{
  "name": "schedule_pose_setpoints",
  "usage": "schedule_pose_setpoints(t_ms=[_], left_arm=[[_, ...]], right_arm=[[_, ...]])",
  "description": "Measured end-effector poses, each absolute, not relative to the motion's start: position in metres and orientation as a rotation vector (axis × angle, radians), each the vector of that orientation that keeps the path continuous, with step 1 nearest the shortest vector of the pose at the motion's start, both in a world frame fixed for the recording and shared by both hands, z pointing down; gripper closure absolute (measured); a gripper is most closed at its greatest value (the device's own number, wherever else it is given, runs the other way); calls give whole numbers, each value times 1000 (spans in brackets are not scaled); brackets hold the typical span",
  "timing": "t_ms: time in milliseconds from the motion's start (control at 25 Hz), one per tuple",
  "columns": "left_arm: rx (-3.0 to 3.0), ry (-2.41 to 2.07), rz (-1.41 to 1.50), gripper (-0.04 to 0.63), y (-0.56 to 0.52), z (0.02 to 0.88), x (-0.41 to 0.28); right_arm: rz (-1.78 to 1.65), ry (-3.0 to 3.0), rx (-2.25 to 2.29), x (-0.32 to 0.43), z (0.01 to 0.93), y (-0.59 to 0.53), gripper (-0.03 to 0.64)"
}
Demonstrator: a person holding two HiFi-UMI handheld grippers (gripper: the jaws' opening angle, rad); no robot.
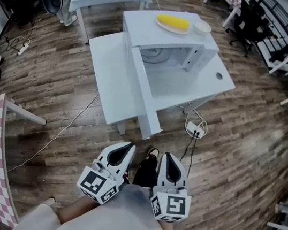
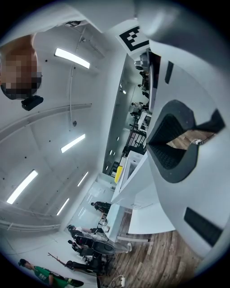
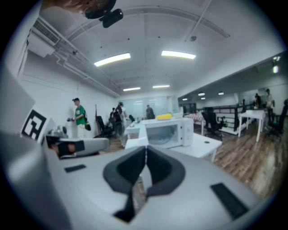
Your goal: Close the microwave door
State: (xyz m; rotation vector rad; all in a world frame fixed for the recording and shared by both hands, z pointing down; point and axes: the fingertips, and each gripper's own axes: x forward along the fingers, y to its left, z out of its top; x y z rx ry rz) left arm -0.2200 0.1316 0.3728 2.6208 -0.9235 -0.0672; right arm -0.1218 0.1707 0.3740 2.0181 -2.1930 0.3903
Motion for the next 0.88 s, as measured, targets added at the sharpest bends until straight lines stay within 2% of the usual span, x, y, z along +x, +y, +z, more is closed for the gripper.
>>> schedule_pose_setpoints(t_ms=[880], left_arm=[[2527,-1055,85,584,65,419,-157]], right_arm=[[475,-2378,1863,-40,383,48,594]])
